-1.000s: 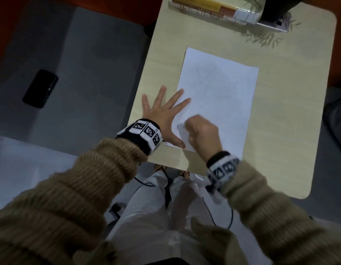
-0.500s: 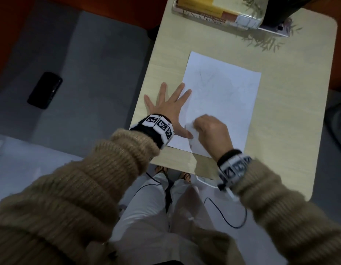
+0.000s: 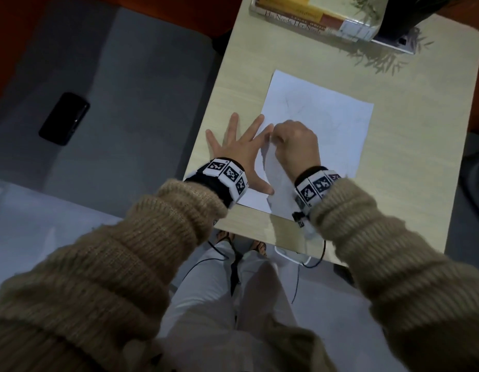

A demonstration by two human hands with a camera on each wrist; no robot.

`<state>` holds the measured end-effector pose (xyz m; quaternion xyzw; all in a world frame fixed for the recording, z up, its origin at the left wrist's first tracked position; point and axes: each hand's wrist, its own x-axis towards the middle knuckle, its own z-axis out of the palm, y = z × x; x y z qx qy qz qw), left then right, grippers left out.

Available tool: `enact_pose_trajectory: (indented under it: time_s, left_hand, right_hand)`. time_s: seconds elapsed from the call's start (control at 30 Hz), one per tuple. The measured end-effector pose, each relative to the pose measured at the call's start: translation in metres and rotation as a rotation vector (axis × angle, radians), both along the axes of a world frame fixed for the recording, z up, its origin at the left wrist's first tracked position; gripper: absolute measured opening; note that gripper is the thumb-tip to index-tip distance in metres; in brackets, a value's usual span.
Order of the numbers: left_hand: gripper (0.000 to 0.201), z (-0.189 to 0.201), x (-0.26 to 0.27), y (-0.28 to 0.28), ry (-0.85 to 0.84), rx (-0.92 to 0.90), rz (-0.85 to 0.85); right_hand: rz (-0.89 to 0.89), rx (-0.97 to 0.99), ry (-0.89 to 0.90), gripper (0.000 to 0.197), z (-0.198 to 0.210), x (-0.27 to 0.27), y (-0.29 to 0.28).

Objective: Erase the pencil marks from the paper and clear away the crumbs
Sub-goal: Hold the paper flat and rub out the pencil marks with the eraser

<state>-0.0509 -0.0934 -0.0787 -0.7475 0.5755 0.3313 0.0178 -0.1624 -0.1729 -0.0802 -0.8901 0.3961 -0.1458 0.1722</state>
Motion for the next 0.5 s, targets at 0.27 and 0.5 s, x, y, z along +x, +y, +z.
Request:
enact_pose_trajectory:
  time_s: [0.27, 0.5]
  left_hand:
    - [0.135, 0.000, 0.000, -0.001, -0.008, 0.011, -0.013]
    - [0.134, 0.000, -0.001, 0.000, -0.020, 0.032, -0.010]
  right_hand:
    - [0.050, 0.040, 0.030, 0.015, -0.001, -0.018, 0.020]
    - [0.108, 0.076, -0.024, 0.018, 0.005, -0.039, 0.063]
